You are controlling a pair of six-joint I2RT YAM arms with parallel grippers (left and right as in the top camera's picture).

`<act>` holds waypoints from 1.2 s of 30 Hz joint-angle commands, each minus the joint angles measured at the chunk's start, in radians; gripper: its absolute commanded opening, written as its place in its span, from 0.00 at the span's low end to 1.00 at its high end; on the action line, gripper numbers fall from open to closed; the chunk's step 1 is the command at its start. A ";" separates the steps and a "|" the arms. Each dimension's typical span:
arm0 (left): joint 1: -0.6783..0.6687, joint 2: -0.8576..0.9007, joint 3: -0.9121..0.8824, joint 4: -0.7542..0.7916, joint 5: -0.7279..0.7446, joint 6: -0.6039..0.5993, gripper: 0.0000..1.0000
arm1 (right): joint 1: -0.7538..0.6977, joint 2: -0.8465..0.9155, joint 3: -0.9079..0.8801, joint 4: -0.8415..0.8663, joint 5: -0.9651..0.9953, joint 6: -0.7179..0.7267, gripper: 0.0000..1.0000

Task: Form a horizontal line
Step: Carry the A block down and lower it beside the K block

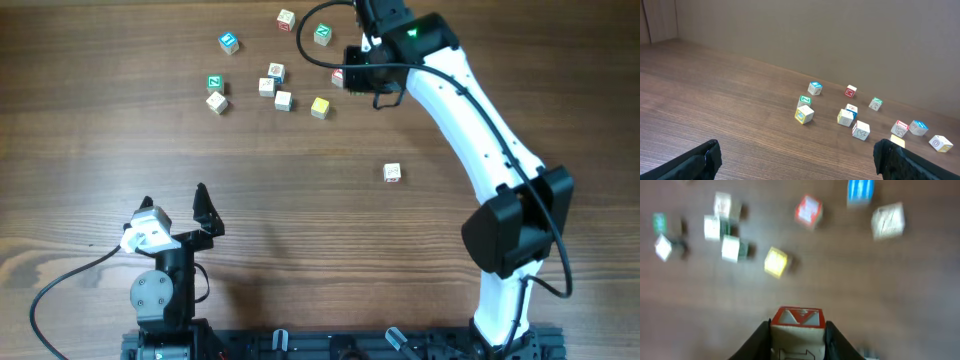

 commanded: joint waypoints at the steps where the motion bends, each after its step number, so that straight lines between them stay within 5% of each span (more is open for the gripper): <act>1: -0.003 -0.007 -0.004 0.002 -0.013 0.016 1.00 | 0.008 0.010 -0.028 -0.091 -0.102 0.026 0.30; 7: -0.003 -0.007 -0.004 0.002 -0.013 0.016 1.00 | 0.059 0.012 -0.130 -0.148 -0.102 0.031 0.29; 19: -0.003 -0.007 -0.005 0.002 -0.013 0.016 1.00 | 0.142 0.012 -0.529 0.063 -0.090 0.055 0.29; 36: -0.003 -0.007 -0.004 0.002 -0.013 0.016 1.00 | 0.134 0.012 -0.549 0.151 0.147 0.059 0.30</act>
